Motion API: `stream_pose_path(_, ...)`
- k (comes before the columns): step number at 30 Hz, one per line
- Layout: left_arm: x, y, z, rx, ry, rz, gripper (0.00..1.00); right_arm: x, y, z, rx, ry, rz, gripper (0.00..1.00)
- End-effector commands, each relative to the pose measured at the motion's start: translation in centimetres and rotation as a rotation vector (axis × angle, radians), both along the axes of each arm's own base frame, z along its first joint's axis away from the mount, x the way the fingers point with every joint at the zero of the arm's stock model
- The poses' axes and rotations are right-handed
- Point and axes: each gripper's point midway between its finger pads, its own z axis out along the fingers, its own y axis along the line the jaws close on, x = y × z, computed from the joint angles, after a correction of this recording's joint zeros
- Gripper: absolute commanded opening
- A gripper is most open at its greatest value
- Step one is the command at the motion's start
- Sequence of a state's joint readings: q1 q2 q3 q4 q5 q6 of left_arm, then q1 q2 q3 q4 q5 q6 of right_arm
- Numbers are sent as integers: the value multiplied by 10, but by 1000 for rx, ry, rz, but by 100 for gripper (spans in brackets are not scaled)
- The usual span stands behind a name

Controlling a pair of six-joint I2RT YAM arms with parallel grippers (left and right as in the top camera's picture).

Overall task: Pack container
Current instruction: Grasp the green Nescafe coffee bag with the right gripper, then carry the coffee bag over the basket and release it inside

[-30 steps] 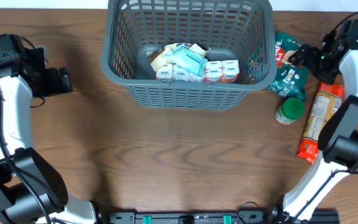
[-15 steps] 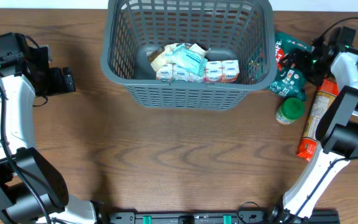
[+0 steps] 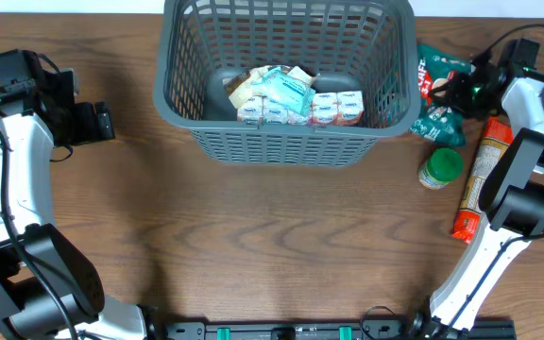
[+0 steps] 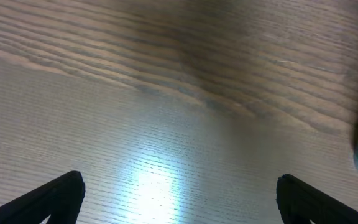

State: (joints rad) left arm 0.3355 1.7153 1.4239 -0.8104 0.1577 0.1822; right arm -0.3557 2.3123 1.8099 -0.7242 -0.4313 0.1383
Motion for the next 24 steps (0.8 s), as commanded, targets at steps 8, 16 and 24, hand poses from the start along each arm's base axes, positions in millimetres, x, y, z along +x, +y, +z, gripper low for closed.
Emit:
stream_pose_path(8, -1, -2, -1, -13, 10, 3, 99, -8, 8, 35, -28, -17, 10, 1)
stream_pose_path(16, -2, -2, -1, -13, 11, 3, 98, -26, -9, 211, -261, -322, -69, 1)
stream_pose_path(24, -2, -3, -1, 0, 14, -32, 98, -78, -12, 351, -448, -606, -175, 1)
